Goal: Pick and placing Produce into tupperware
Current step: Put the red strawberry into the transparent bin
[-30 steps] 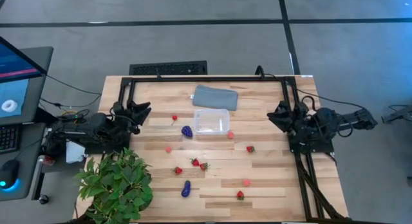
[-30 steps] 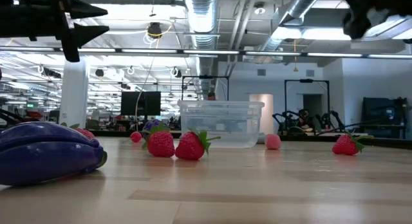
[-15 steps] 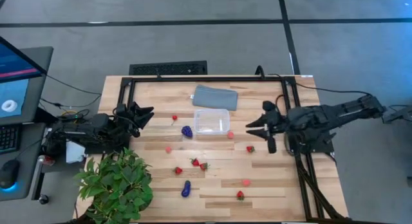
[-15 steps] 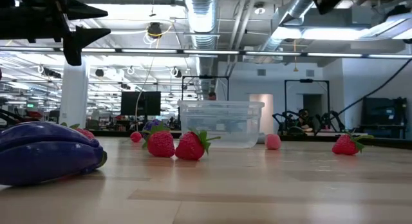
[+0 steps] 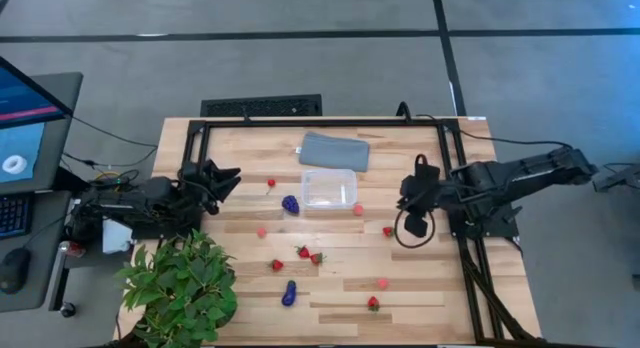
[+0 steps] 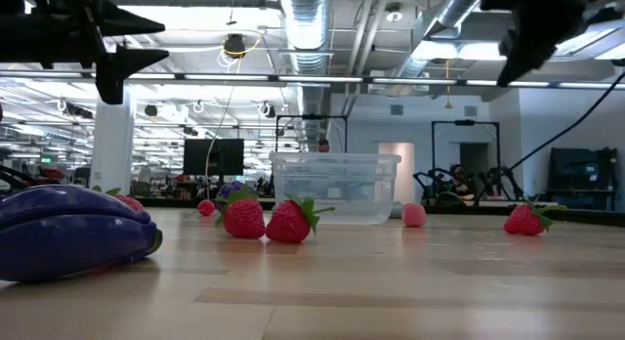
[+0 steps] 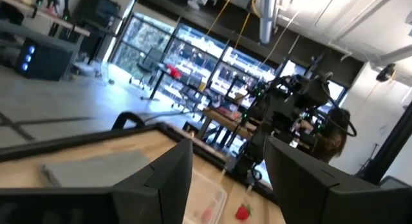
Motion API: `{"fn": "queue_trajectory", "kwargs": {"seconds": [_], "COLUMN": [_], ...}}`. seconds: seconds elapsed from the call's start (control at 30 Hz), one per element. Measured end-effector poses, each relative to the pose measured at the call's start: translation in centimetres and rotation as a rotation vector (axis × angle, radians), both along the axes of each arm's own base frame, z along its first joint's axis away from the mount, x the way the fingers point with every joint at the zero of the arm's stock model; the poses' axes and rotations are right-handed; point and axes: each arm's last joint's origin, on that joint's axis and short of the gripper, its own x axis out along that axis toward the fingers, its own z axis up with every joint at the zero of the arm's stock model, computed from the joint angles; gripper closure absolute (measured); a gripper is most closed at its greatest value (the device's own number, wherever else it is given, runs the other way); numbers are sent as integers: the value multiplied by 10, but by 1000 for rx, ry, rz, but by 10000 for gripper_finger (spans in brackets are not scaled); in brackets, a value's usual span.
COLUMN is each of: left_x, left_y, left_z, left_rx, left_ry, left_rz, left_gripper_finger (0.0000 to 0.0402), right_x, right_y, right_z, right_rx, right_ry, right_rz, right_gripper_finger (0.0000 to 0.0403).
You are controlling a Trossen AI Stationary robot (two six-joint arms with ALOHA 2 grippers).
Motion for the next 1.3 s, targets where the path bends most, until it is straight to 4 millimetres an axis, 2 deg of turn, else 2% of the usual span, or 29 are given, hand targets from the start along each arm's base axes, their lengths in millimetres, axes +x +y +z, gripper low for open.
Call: {"fn": "queue_trajectory", "kwargs": {"seconds": [0.23,0.43,0.57,0.8,1.3], "left_x": [2,2,2,2,2], "left_y": [0,0,0,0,0], "left_z": [-9,-10,-10,-13,-19], "left_rx": [-46,-49,-39,-36,-33], "left_ry": [76,88,93,122,186], "left_rz": [-9,-10,-8,-6,-5], "left_gripper_finger": [219,219,219,219,219], "right_x": [-21,-37,-37,-33,-25], "right_y": [-1,-2,1,9,24], "right_z": [-21,-43,-58,-83,-99], "right_rx": [135,195,182,189,62], "right_ry": [-143,-138,-141,-129,-81], "right_rz": [-113,-193,-193,-199,-176], "right_gripper_finger": [260,181,149,143,142]}}
